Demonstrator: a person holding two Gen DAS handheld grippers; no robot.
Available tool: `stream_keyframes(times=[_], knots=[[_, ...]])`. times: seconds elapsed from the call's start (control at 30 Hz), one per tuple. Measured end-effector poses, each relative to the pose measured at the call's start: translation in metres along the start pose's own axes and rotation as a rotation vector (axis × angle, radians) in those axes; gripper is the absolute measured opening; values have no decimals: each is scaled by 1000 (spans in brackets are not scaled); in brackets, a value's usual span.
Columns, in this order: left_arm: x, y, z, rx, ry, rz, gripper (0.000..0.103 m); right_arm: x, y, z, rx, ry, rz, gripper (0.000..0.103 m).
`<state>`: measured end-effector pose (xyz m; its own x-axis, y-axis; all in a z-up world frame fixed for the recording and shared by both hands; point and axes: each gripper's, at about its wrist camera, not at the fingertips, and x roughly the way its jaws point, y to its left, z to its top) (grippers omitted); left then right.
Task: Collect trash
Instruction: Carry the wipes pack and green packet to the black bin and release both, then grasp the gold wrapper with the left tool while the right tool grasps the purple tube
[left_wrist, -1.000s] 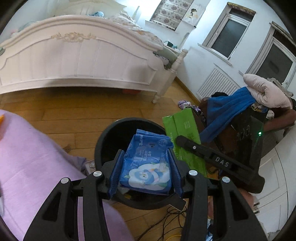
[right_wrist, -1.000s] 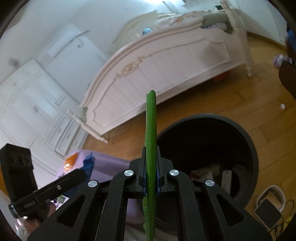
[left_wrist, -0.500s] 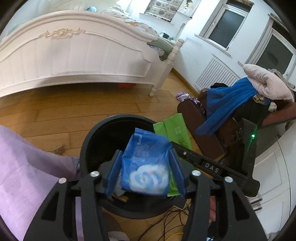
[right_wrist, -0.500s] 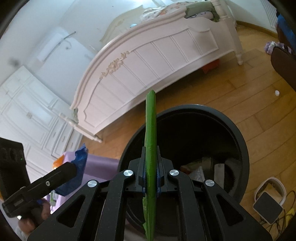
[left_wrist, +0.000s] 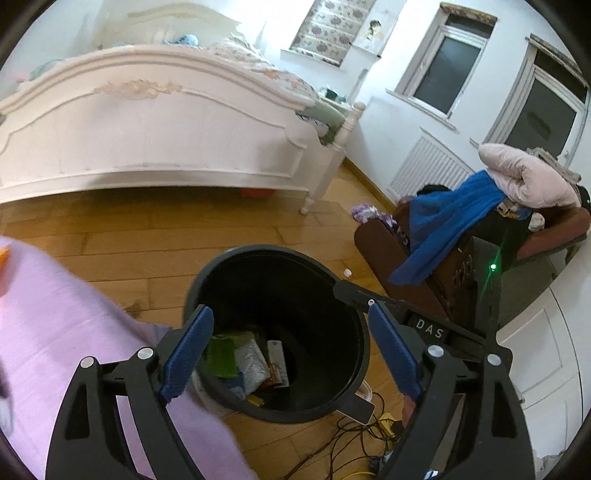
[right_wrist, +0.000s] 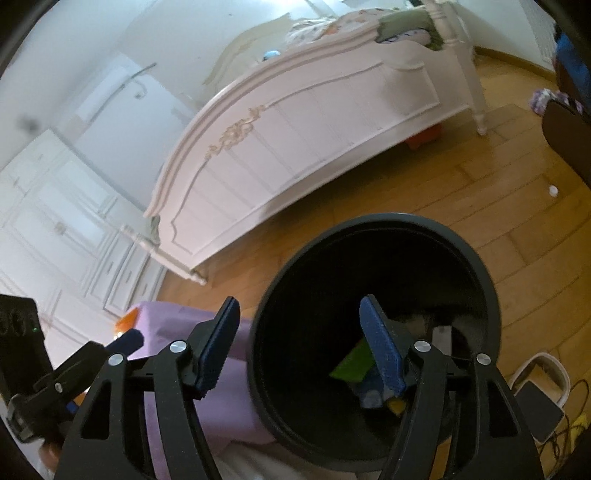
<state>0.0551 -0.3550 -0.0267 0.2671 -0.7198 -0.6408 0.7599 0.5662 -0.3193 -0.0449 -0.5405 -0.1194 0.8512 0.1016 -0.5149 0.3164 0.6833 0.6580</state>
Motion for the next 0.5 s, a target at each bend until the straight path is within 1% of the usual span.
stream_keyframes(times=[0.23, 0.33, 0.5], knots=[[-60, 33, -12, -67, -85, 76, 85, 3, 53, -4, -84, 21, 41, 68], [-90, 54, -21, -112, -126, 127, 85, 8, 80, -9, -129, 42, 60, 68], [-143, 97, -41, -179, -185, 241, 85, 20, 132, -23, -232, 93, 103, 68]])
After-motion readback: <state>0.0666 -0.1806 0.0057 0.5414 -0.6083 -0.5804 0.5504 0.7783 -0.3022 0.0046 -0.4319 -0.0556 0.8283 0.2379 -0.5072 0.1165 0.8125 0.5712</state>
